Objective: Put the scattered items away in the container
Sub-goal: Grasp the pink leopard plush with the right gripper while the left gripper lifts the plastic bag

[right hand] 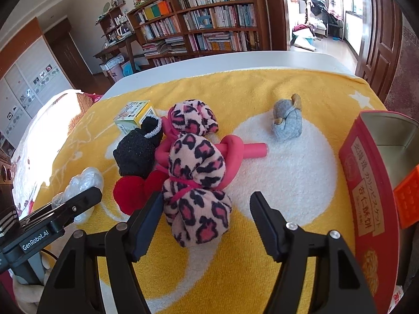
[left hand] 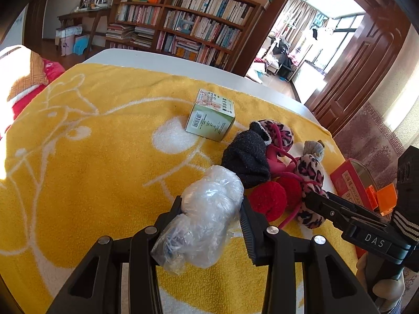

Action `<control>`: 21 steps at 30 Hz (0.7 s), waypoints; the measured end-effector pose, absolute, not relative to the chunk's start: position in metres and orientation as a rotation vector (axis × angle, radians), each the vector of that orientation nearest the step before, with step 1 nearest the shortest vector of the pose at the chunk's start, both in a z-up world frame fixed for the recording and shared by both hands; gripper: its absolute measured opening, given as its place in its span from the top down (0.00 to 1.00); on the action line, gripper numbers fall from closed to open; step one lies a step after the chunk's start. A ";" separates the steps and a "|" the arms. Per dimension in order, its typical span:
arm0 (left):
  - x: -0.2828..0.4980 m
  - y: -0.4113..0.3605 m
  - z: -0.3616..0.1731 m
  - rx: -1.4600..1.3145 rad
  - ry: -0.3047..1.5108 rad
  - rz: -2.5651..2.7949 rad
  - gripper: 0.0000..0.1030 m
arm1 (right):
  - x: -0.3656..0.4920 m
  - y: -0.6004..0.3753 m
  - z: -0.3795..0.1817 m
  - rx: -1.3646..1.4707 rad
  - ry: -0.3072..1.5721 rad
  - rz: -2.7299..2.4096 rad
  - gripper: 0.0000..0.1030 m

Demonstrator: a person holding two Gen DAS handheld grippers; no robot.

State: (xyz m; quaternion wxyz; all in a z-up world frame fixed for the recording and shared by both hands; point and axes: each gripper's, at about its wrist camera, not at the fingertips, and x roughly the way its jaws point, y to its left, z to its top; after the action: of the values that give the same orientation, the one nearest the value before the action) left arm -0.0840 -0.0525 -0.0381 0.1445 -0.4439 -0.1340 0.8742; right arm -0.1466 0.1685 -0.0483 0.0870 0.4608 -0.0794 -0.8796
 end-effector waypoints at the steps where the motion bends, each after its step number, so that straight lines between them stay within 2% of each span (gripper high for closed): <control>1: -0.085 -0.054 -0.039 -1.286 -0.394 2.517 0.59 | -0.148 0.165 -0.051 1.384 -0.226 -2.605 0.44; 2: -0.086 -0.056 -0.040 -1.293 -0.403 2.514 0.59 | -0.148 0.163 -0.053 1.392 -0.222 -2.591 0.50; 5: -0.088 -0.058 -0.043 -1.303 -0.420 2.510 0.59 | -0.144 0.159 -0.052 1.369 -0.200 -2.612 0.55; 21: -0.075 -0.037 -0.017 -1.240 -0.338 2.517 0.59 | -0.108 0.196 0.003 1.165 -0.319 -2.743 0.56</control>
State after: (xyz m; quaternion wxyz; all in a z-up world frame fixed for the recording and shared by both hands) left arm -0.0749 -0.0369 -0.0173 0.1572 -0.4333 -0.1182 0.8795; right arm -0.1084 0.1956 0.0025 0.0720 0.3875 -0.1061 -0.9129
